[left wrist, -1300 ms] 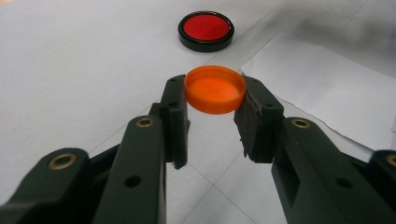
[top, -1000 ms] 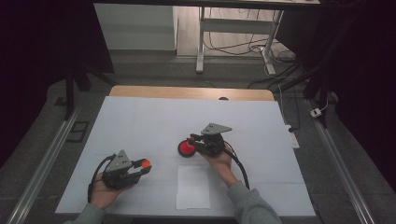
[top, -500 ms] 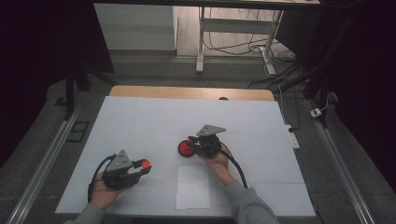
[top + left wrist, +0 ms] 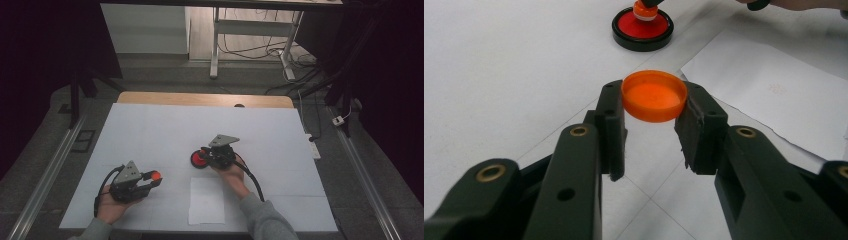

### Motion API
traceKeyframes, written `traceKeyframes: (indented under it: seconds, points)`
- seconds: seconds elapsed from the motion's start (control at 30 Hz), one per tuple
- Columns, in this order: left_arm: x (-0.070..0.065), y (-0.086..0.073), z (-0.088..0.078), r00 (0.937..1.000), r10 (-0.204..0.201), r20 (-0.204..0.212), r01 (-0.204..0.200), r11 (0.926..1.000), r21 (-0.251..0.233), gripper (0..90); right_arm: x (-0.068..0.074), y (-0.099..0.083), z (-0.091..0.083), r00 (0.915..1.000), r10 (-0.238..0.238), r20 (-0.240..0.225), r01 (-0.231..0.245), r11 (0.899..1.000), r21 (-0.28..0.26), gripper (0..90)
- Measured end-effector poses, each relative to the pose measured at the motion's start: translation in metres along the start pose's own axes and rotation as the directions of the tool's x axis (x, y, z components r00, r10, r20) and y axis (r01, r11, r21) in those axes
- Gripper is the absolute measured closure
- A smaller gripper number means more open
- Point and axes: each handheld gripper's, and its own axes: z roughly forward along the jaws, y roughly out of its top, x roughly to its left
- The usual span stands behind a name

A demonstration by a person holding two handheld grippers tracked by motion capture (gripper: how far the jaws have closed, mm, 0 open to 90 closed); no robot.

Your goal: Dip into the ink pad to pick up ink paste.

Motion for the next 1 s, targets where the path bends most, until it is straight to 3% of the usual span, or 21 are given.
traceKeyframes:
  seconds: [0.13,0.43,1.0]
  points:
    - [0.0001,-0.0002,-0.0004,1.0000,-0.001,0.000,0.001,1.0000,-0.002,65.0,0.0016,-0.0013,0.0029,0.9999,-0.016,0.000,0.015,1.000,0.024,72.3]
    - [0.0004,-0.0006,-0.0002,1.0000,-0.004,0.000,0.004,1.0000,0.000,65.0,0.0008,-0.0023,0.0044,1.0000,-0.004,-0.003,0.004,1.000,0.026,72.4]
    - [0.0001,-0.0010,-0.0003,1.0000,-0.004,-0.001,0.004,1.0000,0.001,65.0,0.0034,-0.0042,0.0050,0.9996,-0.028,0.010,0.028,0.999,0.021,72.8]
